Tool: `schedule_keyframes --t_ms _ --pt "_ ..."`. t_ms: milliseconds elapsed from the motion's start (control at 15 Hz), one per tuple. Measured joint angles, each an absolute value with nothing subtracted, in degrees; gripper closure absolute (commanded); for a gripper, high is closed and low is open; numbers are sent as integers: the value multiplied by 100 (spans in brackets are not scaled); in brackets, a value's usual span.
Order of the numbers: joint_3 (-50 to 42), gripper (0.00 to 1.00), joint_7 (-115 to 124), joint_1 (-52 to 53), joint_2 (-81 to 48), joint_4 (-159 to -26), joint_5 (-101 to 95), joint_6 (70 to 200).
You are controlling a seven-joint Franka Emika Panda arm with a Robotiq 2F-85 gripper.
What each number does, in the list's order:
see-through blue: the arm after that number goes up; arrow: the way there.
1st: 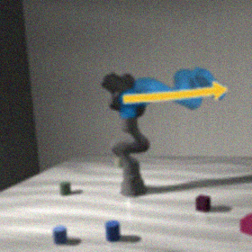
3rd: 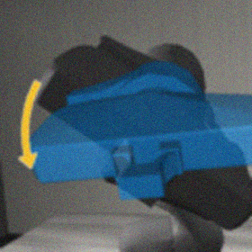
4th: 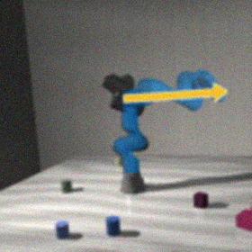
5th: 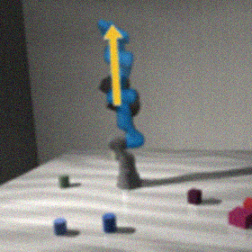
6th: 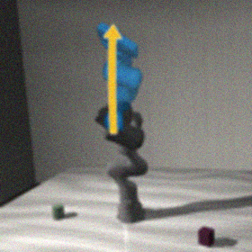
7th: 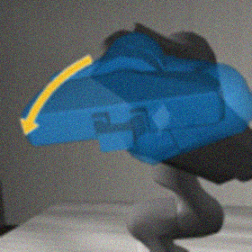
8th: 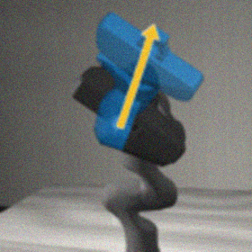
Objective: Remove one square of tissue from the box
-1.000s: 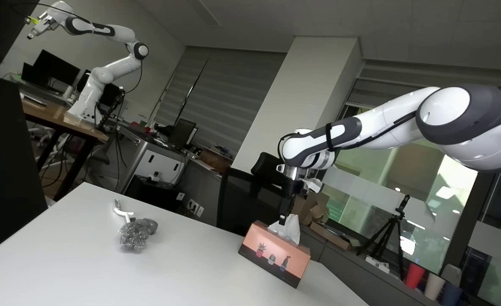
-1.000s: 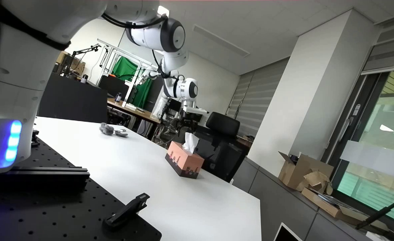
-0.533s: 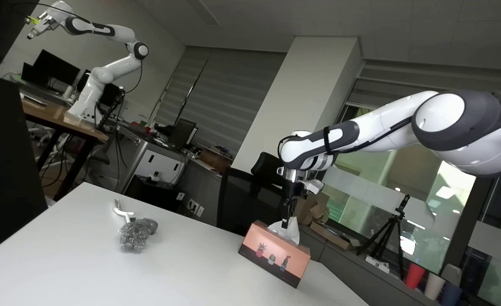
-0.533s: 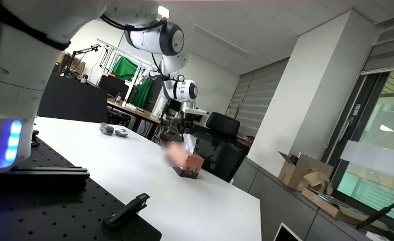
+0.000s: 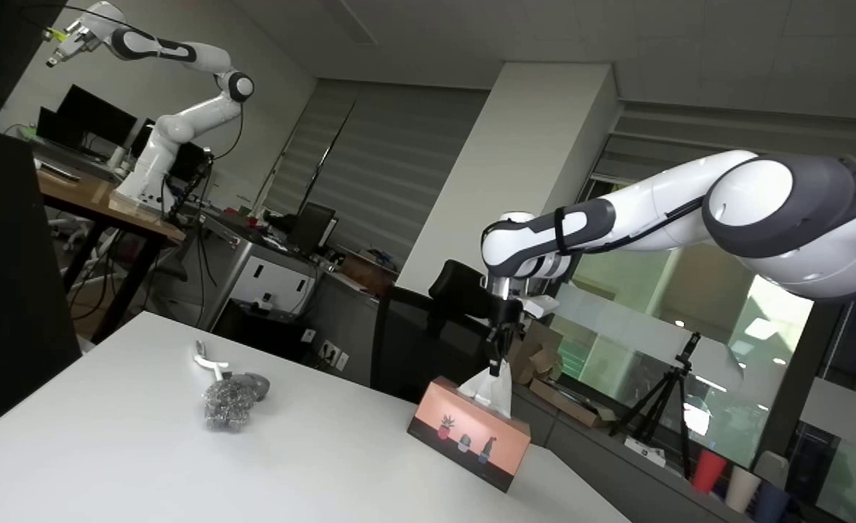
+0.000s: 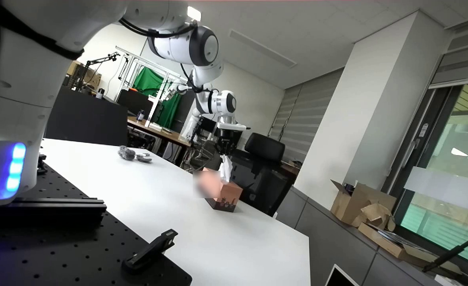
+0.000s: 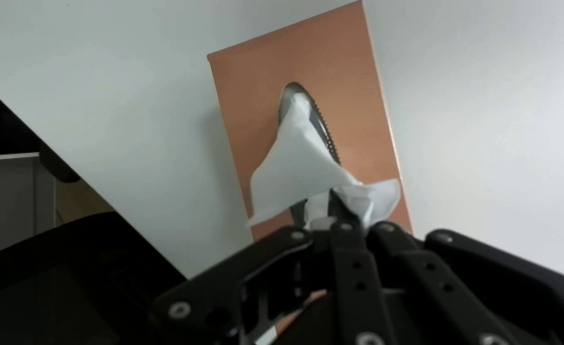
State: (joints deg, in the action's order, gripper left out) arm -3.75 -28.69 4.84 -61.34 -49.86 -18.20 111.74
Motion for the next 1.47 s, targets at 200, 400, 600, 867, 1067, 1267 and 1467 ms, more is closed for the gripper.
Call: schedule_keyframes --t_ms 200,400,600,867,1067,1267,1467 --pt "-460 100 -2684 558 -5975 -4831 -1909 11107" --pt "-576 100 -2590 703 -5660 -4783 -1937 11030" --pt "-582 100 -2463 933 -5291 -4776 -1925 10854" --pt "-496 100 -2247 1330 -4916 -4851 -1889 10797" --pt "-358 100 -2072 1615 -4750 -5107 -1853 10848" --pt "-179 100 -1991 1795 -4688 -5491 -1640 10898" --pt "29 100 -1990 1791 -4676 -5937 -1181 10983"
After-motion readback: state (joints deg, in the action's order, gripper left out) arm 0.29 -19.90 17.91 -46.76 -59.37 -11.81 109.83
